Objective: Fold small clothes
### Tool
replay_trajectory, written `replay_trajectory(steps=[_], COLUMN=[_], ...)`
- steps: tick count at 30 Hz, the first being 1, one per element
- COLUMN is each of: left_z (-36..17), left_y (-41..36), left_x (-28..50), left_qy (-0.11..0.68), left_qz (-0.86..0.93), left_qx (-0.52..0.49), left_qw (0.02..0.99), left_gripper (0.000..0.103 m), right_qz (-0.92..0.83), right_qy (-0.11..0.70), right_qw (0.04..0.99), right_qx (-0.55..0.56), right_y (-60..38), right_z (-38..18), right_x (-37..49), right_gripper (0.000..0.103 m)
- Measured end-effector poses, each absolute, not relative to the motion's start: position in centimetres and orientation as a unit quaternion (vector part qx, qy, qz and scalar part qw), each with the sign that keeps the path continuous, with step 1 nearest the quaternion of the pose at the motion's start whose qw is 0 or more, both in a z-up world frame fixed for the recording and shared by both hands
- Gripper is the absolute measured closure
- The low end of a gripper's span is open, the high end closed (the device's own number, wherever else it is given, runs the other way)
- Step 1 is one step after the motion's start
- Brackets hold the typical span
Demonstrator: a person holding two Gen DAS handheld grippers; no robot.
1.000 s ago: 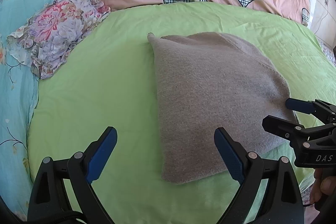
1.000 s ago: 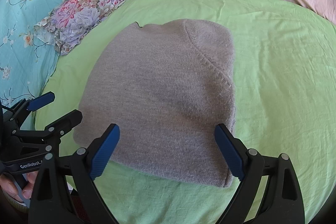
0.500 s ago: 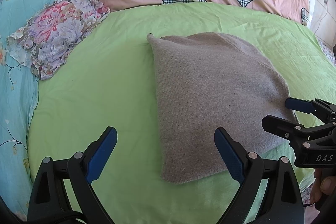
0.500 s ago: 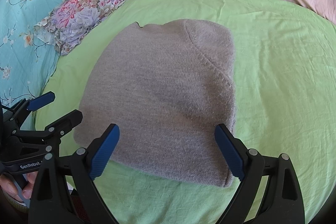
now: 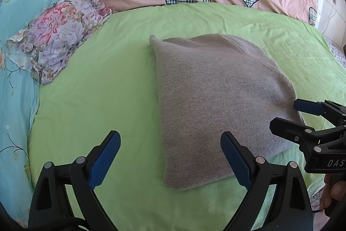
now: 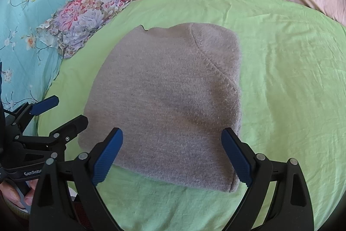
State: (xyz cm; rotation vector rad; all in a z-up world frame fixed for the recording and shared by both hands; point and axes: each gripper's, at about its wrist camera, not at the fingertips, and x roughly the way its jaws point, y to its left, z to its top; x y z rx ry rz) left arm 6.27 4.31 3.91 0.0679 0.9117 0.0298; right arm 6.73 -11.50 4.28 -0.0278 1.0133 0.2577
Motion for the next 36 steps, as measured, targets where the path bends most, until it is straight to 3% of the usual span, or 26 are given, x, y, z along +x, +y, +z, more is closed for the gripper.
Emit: replay_trajectory(steps=[36], left_z=[4.9], left_y=[4.7], left_x=[7.3], left_qy=[0.429], left_qz=[0.009], left_qx=[0.026], left_qw=[0.903], left_gripper=[0.009], right_qz=[0.120], right_qy=[0.467], right_qw=[0.876], right_qx=[-0.010], right_y=[-12.6], right_z=[6.0], right_x=[7.3], right_gripper=[0.010])
